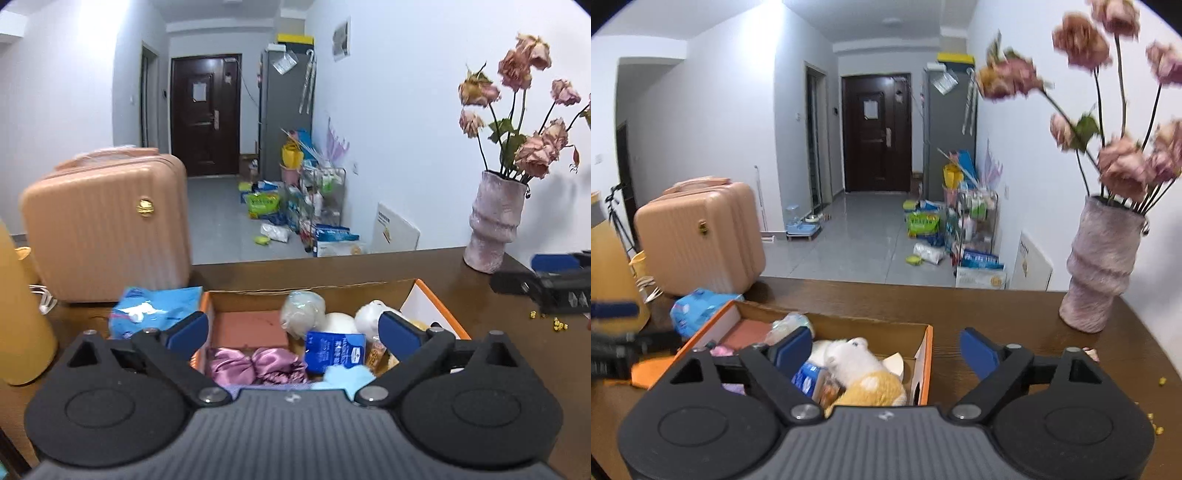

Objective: Organize soft objects

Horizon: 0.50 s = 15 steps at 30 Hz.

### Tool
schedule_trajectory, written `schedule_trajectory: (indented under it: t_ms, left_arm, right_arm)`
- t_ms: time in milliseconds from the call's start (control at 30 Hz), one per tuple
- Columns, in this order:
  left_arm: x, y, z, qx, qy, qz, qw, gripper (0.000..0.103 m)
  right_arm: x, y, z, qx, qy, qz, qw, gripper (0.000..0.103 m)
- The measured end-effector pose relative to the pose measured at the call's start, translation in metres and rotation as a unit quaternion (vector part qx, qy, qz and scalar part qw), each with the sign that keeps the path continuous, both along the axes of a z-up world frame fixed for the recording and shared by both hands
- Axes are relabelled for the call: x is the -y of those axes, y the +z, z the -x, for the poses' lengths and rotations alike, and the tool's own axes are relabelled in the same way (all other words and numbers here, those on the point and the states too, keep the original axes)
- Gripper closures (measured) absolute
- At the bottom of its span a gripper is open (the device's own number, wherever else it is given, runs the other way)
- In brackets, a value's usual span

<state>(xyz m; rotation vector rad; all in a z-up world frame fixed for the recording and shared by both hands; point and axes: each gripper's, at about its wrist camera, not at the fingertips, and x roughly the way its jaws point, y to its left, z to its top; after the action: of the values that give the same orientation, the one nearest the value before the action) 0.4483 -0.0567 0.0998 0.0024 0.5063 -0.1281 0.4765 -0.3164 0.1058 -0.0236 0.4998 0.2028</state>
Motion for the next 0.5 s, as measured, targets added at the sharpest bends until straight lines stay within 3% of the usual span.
schedule_trajectory:
  t_ms: [67, 133, 233, 333, 500]
  left_arm:
    - [-0.004, 0.002, 0.015, 0.01, 0.007, 0.006, 0.9999, 0.001]
    - [-0.007, 0.002, 0.033, 0.045, 0.016, 0.01, 0.9988, 0.001]
    - [-0.01, -0.001, 0.062, 0.1, 0.036, 0.007, 0.9943, 0.0]
    - [-0.016, -0.004, 0.08, 0.091, 0.032, 0.023, 0.995, 0.0]
    - [-0.021, -0.008, 0.109, 0.095, 0.032, 0.023, 0.9947, 0.0]
  right_arm:
    - [-0.004, 0.0, 0.023, 0.012, 0.007, 0.004, 1.0, 0.012]
    - [-0.005, -0.002, 0.046, 0.038, 0.014, -0.001, 0.999, 0.011]
    - [-0.01, -0.008, 0.086, 0.116, 0.013, 0.005, 0.993, 0.005]
    - [-0.018, -0.013, 0.115, 0.165, 0.004, 0.02, 0.986, 0.001]
    - [-0.023, -0.014, 0.145, 0.178, -0.002, 0.01, 0.984, 0.001]
